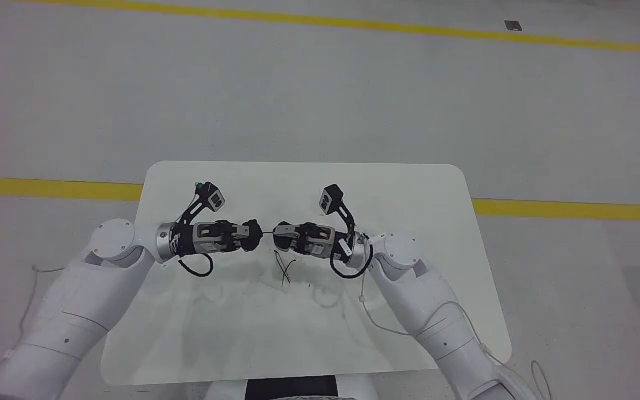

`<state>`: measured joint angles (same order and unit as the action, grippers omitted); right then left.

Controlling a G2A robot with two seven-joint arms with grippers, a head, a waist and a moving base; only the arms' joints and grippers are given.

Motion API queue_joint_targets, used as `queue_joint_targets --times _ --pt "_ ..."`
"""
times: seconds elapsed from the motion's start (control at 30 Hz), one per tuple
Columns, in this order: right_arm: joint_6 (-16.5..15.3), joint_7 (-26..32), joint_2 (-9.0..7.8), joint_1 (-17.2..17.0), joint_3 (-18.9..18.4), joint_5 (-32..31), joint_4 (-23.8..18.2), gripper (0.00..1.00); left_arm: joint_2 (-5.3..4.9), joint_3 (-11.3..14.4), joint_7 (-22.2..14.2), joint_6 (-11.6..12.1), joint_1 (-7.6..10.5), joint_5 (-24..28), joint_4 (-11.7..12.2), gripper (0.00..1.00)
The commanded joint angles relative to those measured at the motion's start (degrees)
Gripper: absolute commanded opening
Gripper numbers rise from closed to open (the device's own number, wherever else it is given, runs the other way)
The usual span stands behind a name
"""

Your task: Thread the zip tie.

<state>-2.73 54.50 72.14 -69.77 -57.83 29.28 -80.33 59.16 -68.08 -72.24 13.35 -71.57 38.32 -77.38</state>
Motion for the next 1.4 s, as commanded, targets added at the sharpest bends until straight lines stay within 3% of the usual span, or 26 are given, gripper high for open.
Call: queue_joint_targets --times 0.0,0.23,0.5,0.6,0.93,0.97,1.0,1.03,1.1,1.3,1.37 --pt "0.0 0.0 -0.02 0.0 0.0 0.0 -0.1 0.13 0.00 0.0 0.0 0.0 0.00 0.0 0.0 0.00" --pt "0.1 -0.2 -0.07 -0.2 0.2 0.2 -0.3 0.17 0.00 0.0 0.0 0.0 0.00 0.0 0.0 0.00" --pt "0.0 -0.5 -0.12 -0.3 0.4 0.1 -0.6 0.10 0.00 0.0 0.0 0.0 0.00 0.0 0.0 0.00" --pt "-0.1 -0.6 -0.16 -0.3 0.4 0.0 -0.7 0.00 0.00 0.0 0.0 0.0 0.00 0.0 0.0 0.00" --pt "-0.2 -1.1 -0.25 -0.3 0.6 -0.5 -1.1 0.00 0.00 0.0 0.0 0.0 0.00 0.0 0.0 0.00" --pt "-0.2 -1.1 -0.27 -0.3 0.6 -0.5 -1.1 0.00 0.00 0.0 0.0 0.0 0.00 0.0 0.0 0.11" --pt "-0.2 -1.1 -0.27 -0.3 0.6 -0.5 -1.1 0.00 0.00 0.0 0.0 0.0 0.00 0.0 0.0 0.44" --pt "-0.2 -1.1 -0.28 -0.3 0.6 -0.5 -1.1 0.00 0.03 0.1 0.8 -0.1 -0.11 -0.1 -0.2 0.92" --pt "-0.2 -1.3 -0.29 -0.4 0.6 -0.3 -1.1 0.00 0.04 0.4 2.2 -0.3 -0.46 -0.4 -1.1 1.00" --pt "-0.1 -1.6 -0.26 -0.4 0.8 0.2 -1.1 0.00 -0.13 0.5 2.4 -0.2 -0.73 -0.2 -1.7 1.00" --pt "-0.1 -1.7 -0.21 -0.4 0.9 0.3 -1.0 0.00 -0.18 0.6 2.3 -0.1 -0.72 -0.1 -1.7 0.90"
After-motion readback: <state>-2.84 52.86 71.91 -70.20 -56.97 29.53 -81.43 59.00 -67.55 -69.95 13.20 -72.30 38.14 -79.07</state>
